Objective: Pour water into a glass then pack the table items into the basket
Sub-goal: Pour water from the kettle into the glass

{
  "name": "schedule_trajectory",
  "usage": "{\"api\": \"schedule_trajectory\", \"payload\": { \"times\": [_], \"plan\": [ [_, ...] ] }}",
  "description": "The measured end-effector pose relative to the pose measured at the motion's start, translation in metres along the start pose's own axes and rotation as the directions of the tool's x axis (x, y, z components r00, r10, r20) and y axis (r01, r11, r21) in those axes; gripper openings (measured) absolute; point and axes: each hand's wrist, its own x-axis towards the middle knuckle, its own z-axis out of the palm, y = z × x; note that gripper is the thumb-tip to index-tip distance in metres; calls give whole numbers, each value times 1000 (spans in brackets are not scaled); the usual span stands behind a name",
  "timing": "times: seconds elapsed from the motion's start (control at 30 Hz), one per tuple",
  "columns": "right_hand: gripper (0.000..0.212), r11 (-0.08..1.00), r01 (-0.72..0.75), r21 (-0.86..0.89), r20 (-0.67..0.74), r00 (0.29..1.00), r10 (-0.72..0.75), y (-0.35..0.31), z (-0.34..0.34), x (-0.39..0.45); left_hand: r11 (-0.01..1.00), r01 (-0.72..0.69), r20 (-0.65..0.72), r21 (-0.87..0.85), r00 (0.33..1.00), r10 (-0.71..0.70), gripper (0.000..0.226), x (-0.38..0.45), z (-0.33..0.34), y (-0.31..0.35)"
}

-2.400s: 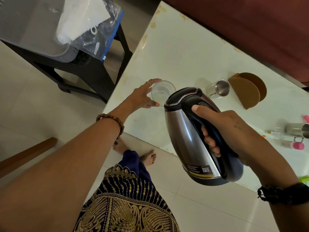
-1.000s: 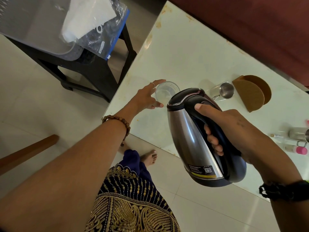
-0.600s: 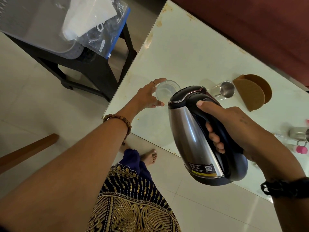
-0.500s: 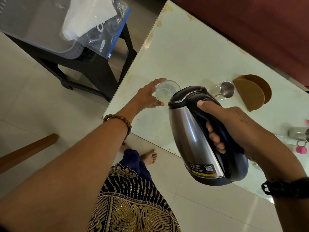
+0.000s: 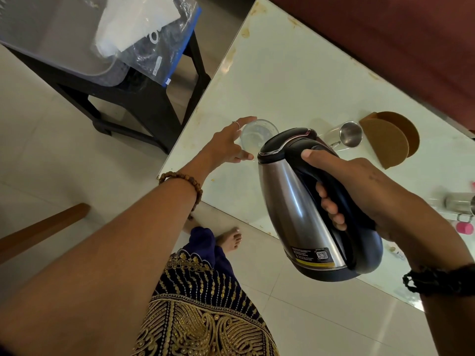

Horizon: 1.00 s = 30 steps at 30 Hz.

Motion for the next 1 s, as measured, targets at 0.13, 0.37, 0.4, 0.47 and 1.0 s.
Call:
{"api": "schedule_trajectory", "payload": {
  "times": [0.13,0.37,0.4,0.47,1.0],
  "plan": [
    [52,1000,6,-2,-2,1000,-6,1,0,0,1000,8,5,-20,1000,-7,79,-1,0,1],
    [54,999,13,29,-14,1000,-13,8,2,-1,1000,13,0,-8,1000,-13,80,0,1,2],
    [53,999,29,32,-28,999,-28,11,2,-2,1000,18,2,-16,1000,-18,80,0,0,2],
    [51,997,65,39,-62,996,-62,17,4,-4,999,29,13,-37,1000,-28,80,0,0,2],
    [49,855,466,226,-161,884,-439,-25,19,-46,943,-255,-152,213,945,290,70,-45,-60,27]
  ]
}}
